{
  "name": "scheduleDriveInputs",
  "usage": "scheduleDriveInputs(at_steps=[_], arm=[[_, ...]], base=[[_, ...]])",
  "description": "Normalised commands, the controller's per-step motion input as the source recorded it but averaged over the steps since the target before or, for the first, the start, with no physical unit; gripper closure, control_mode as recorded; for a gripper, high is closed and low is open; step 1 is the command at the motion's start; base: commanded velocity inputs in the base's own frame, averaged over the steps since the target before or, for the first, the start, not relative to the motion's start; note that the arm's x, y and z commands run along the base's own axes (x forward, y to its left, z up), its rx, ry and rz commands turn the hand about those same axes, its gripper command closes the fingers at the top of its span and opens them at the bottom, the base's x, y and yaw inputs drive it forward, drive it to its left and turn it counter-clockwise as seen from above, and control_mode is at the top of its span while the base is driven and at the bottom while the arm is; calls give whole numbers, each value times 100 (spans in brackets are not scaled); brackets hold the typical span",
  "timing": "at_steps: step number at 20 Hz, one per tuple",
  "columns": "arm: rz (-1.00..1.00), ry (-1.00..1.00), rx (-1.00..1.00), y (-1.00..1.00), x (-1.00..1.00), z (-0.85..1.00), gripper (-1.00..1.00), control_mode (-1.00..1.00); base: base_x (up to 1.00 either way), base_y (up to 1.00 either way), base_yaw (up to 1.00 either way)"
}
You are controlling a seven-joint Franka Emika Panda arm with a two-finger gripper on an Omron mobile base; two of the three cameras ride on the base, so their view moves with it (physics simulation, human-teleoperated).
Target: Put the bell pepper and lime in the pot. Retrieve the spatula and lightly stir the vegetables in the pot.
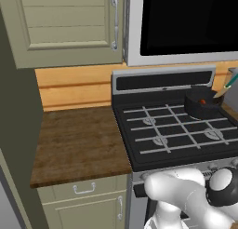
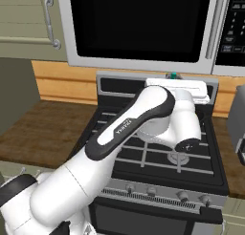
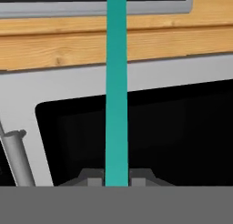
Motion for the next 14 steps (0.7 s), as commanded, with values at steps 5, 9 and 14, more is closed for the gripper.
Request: scheduleDriveInputs(at_steps=[5, 9, 14], arm=[[0, 0, 0, -30, 46, -18, 100, -100], [0, 0, 0, -27, 50, -22, 100, -100], [-1, 0, 0, -17, 52, -29, 100, -100]], base=[[0, 0, 0], [0, 0, 0], [0, 0, 0]])
